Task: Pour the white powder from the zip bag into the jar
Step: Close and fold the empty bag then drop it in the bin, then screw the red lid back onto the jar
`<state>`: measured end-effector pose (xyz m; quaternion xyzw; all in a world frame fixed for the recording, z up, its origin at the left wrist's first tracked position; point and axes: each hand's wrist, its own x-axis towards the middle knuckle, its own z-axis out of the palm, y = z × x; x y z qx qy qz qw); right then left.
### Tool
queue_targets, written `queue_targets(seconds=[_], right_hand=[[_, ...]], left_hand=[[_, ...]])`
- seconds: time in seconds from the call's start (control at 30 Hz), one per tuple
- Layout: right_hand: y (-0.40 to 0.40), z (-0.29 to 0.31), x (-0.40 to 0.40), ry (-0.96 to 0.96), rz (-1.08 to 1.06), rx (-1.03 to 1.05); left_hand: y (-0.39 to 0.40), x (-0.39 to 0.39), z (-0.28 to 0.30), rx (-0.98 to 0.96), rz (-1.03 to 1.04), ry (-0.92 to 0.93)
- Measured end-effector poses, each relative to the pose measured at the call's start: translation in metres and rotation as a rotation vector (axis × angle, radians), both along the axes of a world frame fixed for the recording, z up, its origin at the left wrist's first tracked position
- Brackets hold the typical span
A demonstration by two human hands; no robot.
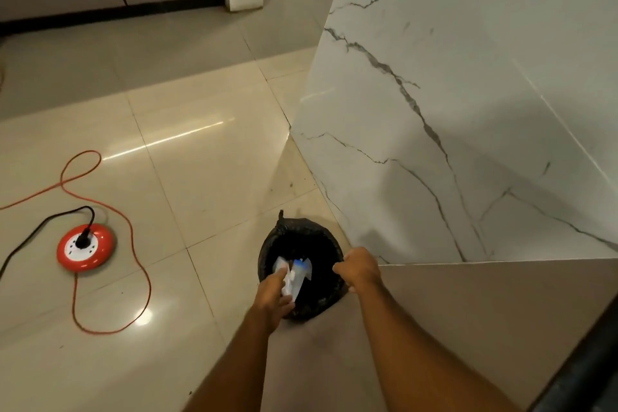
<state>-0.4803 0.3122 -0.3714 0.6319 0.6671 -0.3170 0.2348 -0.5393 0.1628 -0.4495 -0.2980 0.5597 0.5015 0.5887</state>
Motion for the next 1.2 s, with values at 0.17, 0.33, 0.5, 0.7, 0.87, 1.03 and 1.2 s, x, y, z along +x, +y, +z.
queue_targets(seconds=[0.17, 0.33, 0.5, 0.7, 0.87, 1.03, 1.2], right_hand=[[0.012, -0.008, -0.012, 0.076, 0.004, -0.003], [0.004, 0.011, -0.013, 0.089, 0.019, -0.044], [-0.006, 0.082, -0.009, 0.152, 0.076, -0.052], [-0.014, 0.214, 0.027, 0.333, 0.065, 0.068], [-0.026, 0.310, 0.088, 0.477, 0.017, 0.211], [-0.045, 0.399, 0.193, 0.591, -0.065, 0.405], [-0.077, 0.457, 0.299, 0.671, -0.145, 0.545]], left_hand=[[-0.012, 0.008, -0.023, 0.001, 0.002, 0.058], [-0.019, 0.012, 0.003, 0.023, -0.085, 0.129], [0.011, 0.000, 0.079, 0.076, -0.227, 0.328], [0.041, 0.013, 0.224, 0.276, -0.365, 0.541], [0.040, 0.051, 0.330, 0.407, -0.457, 0.662], [0.028, 0.128, 0.422, 0.551, -0.548, 0.820], [0.007, 0.217, 0.486, 0.714, -0.614, 0.943]])
